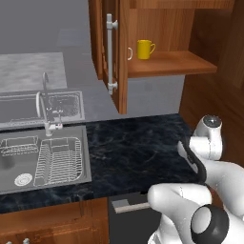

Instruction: Pick the mug on the counter and place it in the cabinet with the handle facing the right, like the mugs already inside.

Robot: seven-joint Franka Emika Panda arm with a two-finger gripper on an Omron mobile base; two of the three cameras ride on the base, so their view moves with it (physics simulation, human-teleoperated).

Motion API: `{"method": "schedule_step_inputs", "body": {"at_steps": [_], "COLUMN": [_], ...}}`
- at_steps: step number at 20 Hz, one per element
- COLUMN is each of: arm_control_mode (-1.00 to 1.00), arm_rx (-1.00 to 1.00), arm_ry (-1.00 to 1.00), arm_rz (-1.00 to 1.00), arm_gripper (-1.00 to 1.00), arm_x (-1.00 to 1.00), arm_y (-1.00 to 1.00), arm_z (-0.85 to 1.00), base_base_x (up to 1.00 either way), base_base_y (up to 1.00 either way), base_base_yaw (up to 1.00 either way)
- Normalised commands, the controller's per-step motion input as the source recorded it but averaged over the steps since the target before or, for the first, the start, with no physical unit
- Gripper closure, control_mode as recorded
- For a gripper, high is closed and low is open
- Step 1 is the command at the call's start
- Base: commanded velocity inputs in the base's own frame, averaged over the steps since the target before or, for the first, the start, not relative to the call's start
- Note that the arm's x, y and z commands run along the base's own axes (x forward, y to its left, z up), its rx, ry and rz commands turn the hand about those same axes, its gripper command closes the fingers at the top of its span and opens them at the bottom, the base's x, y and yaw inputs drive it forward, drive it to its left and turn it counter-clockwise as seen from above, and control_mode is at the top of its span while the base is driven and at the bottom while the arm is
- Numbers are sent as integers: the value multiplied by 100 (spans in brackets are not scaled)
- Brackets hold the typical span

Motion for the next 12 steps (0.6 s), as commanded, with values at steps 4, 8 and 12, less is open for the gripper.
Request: {"method": "schedule_step_inputs", "body": {"at_steps": [4, 8, 12], "arm_control_mode": [-100, -100, -100], "arm_rx": [-1, 0, 0], "arm_ry": [-1, 0, 0], "arm_rz": [0, 0, 0], "arm_gripper": [-100, -100, -100], "arm_x": [7, 7, 9], "arm_y": [-31, -20, -13], "arm_z": [-11, 0, 0], "base_base_x": [0, 0, 0], "base_base_y": [0, 0, 0], "base_base_yaw": [0, 0, 0]}}
